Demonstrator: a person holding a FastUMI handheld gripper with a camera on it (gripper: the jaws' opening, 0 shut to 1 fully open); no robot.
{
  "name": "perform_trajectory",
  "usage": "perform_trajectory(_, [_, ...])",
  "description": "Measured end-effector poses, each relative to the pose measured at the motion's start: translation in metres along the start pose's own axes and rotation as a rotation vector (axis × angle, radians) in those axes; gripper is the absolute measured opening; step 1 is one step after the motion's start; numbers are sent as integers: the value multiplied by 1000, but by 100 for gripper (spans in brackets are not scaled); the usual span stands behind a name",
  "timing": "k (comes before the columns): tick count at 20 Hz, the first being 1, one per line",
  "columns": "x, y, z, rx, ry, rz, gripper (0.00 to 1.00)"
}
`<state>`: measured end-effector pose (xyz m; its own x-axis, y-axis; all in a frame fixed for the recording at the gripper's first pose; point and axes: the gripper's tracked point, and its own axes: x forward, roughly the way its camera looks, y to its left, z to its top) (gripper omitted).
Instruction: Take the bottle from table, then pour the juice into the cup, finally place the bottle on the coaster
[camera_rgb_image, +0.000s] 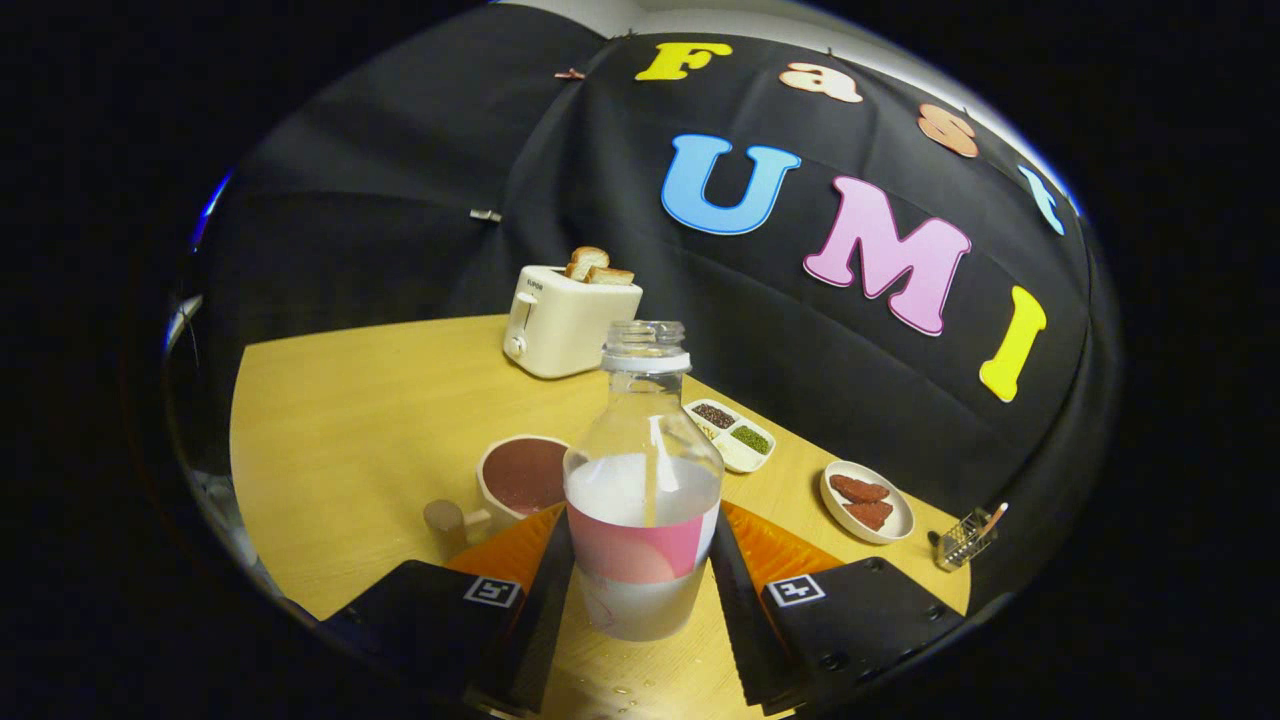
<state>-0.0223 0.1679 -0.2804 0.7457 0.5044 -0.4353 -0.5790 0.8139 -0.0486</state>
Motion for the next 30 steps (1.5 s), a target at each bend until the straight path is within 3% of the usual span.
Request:
perform_trajectory(4, [-4,-7,9,191,-49,2,74])
perform_trajectory(11, [20,-62,48,300,-188,-58,74])
perform_trajectory(21, [97,-127,22,333,-206,-149,74])
perform_trajectory(30, [131,-122,-9,317,-170,-121,74])
